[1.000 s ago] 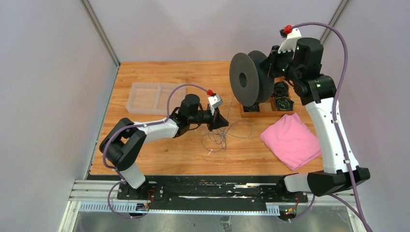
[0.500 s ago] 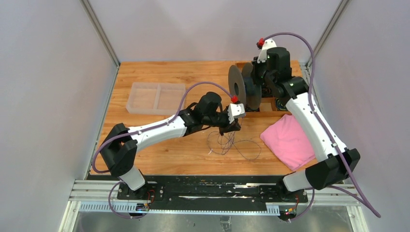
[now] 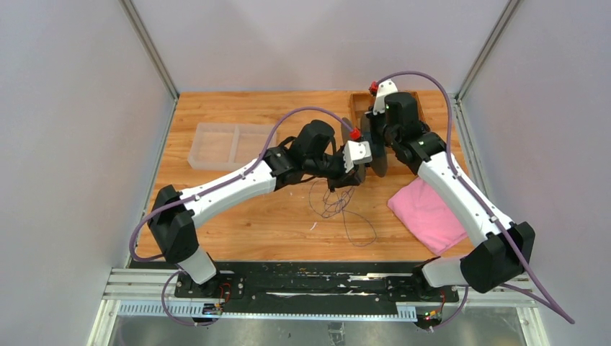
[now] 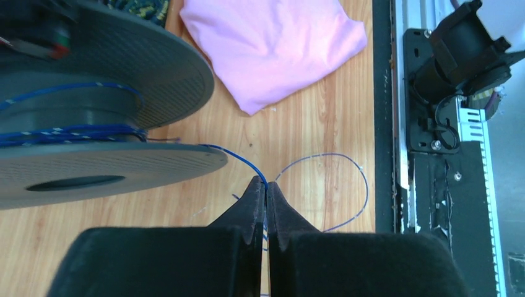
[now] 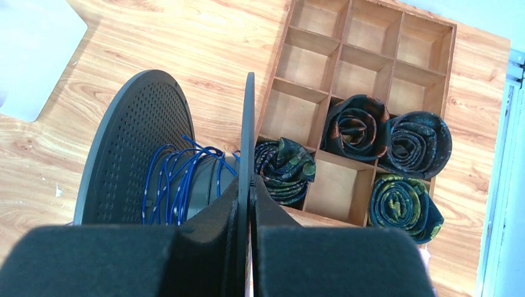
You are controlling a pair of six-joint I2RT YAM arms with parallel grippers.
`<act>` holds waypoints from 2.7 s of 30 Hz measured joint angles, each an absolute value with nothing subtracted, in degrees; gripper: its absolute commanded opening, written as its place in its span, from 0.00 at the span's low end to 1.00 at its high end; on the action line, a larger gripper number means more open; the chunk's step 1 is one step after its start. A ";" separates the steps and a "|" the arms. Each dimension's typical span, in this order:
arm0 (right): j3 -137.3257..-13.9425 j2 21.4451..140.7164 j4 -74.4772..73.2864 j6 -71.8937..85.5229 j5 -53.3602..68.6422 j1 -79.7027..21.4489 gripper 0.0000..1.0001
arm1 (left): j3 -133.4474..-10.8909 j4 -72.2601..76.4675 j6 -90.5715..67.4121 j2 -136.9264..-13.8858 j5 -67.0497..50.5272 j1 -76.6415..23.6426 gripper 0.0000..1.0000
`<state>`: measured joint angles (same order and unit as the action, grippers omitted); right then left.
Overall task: Wrap the cables
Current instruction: Wrap the cable around the cable reel.
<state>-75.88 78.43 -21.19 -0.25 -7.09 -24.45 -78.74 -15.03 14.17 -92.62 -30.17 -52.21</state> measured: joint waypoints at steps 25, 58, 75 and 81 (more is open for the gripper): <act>-62.43 69.87 -14.74 -12.62 8.14 -25.89 0.01 | -90.87 -28.67 11.97 -94.17 -27.44 -43.51 0.00; -66.94 67.72 -19.64 -13.43 21.23 -24.95 0.01 | -83.11 -28.93 12.60 -91.35 -21.76 -31.86 0.10; -72.95 68.53 -21.78 -8.58 21.93 -23.03 0.01 | -76.55 -24.16 9.85 -91.70 -23.24 -30.81 0.13; -75.48 68.82 -23.00 -6.66 22.55 -22.00 0.01 | -74.00 -19.99 7.33 -92.09 -25.45 -29.95 0.40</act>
<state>-75.48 68.82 -23.00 -6.66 22.55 -22.00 -74.00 -19.99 7.33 -92.09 -25.45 -29.95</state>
